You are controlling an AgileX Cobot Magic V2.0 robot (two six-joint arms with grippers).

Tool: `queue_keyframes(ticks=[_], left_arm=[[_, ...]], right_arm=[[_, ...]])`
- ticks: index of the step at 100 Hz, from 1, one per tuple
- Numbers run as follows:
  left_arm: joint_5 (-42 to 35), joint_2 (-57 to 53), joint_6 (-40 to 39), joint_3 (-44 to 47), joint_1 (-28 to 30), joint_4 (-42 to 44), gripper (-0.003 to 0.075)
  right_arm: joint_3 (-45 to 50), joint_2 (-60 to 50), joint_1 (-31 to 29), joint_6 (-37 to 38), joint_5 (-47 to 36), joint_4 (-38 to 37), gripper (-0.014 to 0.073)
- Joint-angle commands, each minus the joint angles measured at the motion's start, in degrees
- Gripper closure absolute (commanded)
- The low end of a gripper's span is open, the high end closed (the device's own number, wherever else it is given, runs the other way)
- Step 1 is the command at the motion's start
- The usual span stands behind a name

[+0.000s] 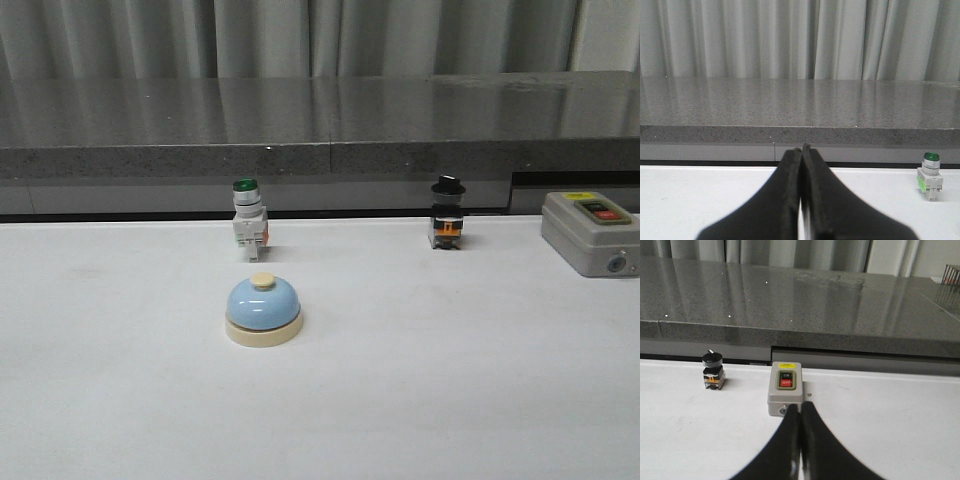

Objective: Place and press bell with both arms

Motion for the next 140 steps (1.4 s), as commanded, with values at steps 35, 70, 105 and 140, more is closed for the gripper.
queue_keyframes(ticks=[35,70,105,140], left_arm=[[-4.7,-1.7,0.0,2.5,0.2,-0.8,0.0741],[-4.7,-1.7,0.0,2.5,0.2,-0.8,0.0741],[-4.7,-1.7,0.0,2.5,0.2,-0.8,0.0741],[-4.7,-1.7,0.0,2.5,0.2,-0.8,0.0741]], right_arm=[[-13.8,23.9,0.3,-0.2,-3.4,2.8,0.0655],[-27.8,43.0,11.5,-0.2,9.1,4.7,0.0655],[-42.3,62.4,26.7,-0.2,16.8,5.0,0.0655],[-59.6,80.1,35.2,-0.2,24.1,6.2,0.0655]])
